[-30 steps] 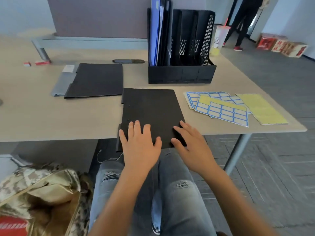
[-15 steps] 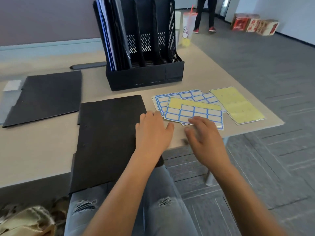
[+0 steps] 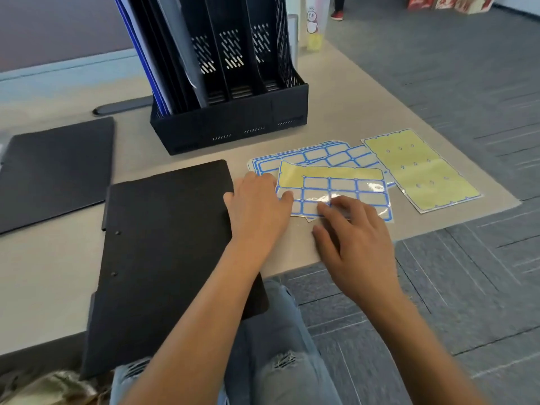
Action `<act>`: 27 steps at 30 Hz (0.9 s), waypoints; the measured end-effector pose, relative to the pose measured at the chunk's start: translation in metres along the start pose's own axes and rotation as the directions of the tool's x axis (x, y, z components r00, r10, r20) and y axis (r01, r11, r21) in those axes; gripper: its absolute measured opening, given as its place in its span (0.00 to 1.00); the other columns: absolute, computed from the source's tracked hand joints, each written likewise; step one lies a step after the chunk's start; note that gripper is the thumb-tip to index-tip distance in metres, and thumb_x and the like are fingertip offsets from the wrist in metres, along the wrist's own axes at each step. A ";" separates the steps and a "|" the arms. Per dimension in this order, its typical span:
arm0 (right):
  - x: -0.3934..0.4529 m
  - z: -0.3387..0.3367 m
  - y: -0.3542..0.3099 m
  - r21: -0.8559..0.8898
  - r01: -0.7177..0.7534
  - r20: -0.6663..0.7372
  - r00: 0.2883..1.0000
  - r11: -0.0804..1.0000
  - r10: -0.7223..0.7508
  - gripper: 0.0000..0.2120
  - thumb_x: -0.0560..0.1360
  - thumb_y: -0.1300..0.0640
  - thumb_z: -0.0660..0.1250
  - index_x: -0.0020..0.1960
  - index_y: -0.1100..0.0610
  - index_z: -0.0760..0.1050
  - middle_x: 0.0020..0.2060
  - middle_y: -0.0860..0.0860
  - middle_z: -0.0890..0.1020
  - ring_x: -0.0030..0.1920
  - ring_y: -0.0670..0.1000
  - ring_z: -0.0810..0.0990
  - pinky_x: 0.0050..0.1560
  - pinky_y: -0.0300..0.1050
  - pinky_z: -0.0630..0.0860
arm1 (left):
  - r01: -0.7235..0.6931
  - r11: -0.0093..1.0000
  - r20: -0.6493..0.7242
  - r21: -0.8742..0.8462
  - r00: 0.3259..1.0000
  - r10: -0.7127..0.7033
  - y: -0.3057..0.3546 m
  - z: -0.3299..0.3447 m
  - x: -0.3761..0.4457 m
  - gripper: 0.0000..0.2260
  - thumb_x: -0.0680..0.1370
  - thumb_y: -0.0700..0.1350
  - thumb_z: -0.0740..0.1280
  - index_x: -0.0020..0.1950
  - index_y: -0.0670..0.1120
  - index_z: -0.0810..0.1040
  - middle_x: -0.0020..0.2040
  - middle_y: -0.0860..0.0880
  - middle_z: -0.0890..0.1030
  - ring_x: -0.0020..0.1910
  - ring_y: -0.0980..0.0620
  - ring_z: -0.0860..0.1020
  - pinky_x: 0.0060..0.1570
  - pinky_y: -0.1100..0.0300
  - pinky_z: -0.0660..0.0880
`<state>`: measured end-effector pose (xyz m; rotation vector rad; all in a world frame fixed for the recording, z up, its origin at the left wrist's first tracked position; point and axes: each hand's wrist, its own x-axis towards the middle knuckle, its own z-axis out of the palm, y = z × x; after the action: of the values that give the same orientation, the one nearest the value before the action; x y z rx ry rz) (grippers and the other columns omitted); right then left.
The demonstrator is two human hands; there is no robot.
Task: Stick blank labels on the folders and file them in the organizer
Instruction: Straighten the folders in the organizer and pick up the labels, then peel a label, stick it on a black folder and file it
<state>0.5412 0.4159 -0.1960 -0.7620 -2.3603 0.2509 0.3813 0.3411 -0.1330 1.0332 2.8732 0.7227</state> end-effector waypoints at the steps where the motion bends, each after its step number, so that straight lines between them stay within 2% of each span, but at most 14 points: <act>1: 0.000 0.000 0.000 -0.001 0.001 -0.003 1.000 1.000 -0.001 0.18 0.82 0.49 0.66 0.67 0.56 0.81 0.64 0.57 0.80 0.62 0.61 0.77 0.62 0.56 0.73 | -0.003 0.999 -0.011 -0.054 1.000 0.002 0.000 0.000 0.000 0.11 0.78 0.53 0.67 0.58 0.50 0.80 0.53 0.51 0.80 0.56 0.47 0.75 0.54 0.49 0.67; 3: -0.001 0.000 -0.001 -0.010 -0.002 0.001 1.000 1.000 0.002 0.18 0.82 0.49 0.65 0.67 0.56 0.81 0.65 0.56 0.80 0.63 0.61 0.78 0.63 0.57 0.73 | -0.016 0.985 -0.045 -0.175 0.999 0.008 0.000 0.000 -0.001 0.09 0.77 0.49 0.69 0.56 0.50 0.79 0.50 0.53 0.81 0.52 0.48 0.78 0.57 0.48 0.72; 5: -0.002 0.000 -0.002 -0.016 -0.007 0.007 1.000 1.000 0.007 0.18 0.82 0.48 0.64 0.68 0.55 0.81 0.65 0.55 0.80 0.64 0.61 0.78 0.63 0.57 0.73 | -0.018 0.953 -0.074 -0.303 0.997 -0.005 0.001 -0.001 -0.001 0.05 0.77 0.44 0.69 0.52 0.51 0.78 0.45 0.55 0.82 0.47 0.49 0.79 0.55 0.47 0.76; 11: -0.003 -0.004 -0.003 0.047 -0.025 0.046 0.999 0.999 0.023 0.18 0.82 0.47 0.64 0.68 0.53 0.81 0.66 0.53 0.80 0.64 0.59 0.79 0.65 0.57 0.73 | 0.044 0.865 -0.065 -0.500 0.994 -0.089 0.001 -0.009 -0.010 0.06 0.76 0.40 0.70 0.51 0.49 0.81 0.45 0.55 0.84 0.44 0.55 0.82 0.50 0.51 0.80; 15: 0.000 -0.008 -0.006 0.170 -0.054 0.087 0.995 0.984 0.040 0.21 0.81 0.45 0.64 0.70 0.52 0.79 0.69 0.50 0.79 0.69 0.55 0.76 0.69 0.55 0.71 | 0.074 0.810 -0.066 -0.581 0.988 -0.137 -0.006 -0.014 -0.022 0.07 0.76 0.39 0.71 0.51 0.50 0.80 0.47 0.55 0.84 0.45 0.59 0.83 0.50 0.55 0.81; 20: 0.007 -0.018 -0.019 0.397 -0.116 0.073 0.993 0.911 0.095 0.20 0.81 0.52 0.71 0.71 0.54 0.77 0.70 0.49 0.78 0.72 0.50 0.74 0.73 0.54 0.71 | 0.091 0.745 -0.045 -0.661 0.986 -0.160 -0.016 -0.027 -0.038 0.06 0.77 0.39 0.72 0.54 0.46 0.81 0.49 0.54 0.86 0.46 0.62 0.83 0.43 0.67 0.79; 25: 0.018 -0.030 -0.042 0.466 -0.065 0.053 0.998 0.882 0.045 0.23 0.77 0.53 0.75 0.71 0.52 0.78 0.72 0.48 0.75 0.73 0.48 0.73 0.74 0.52 0.71 | 0.119 0.608 0.018 -0.785 0.985 -0.169 -0.020 -0.045 -0.053 0.07 0.78 0.38 0.71 0.54 0.47 0.83 0.47 0.52 0.86 0.47 0.56 0.85 0.48 0.57 0.82; 27: 0.026 -0.033 -0.050 0.482 -0.020 0.064 0.998 0.876 -0.012 0.26 0.76 0.50 0.76 0.72 0.52 0.76 0.75 0.48 0.73 0.76 0.49 0.70 0.76 0.53 0.69 | 0.123 0.572 0.028 -0.811 0.985 -0.172 -0.021 -0.053 -0.059 0.07 0.78 0.38 0.71 0.54 0.48 0.84 0.46 0.52 0.87 0.46 0.56 0.85 0.47 0.59 0.81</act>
<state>0.5229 0.3895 -0.1389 -0.5174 -2.2123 0.8441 0.4068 0.2692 -0.1034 0.6009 2.1137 1.8127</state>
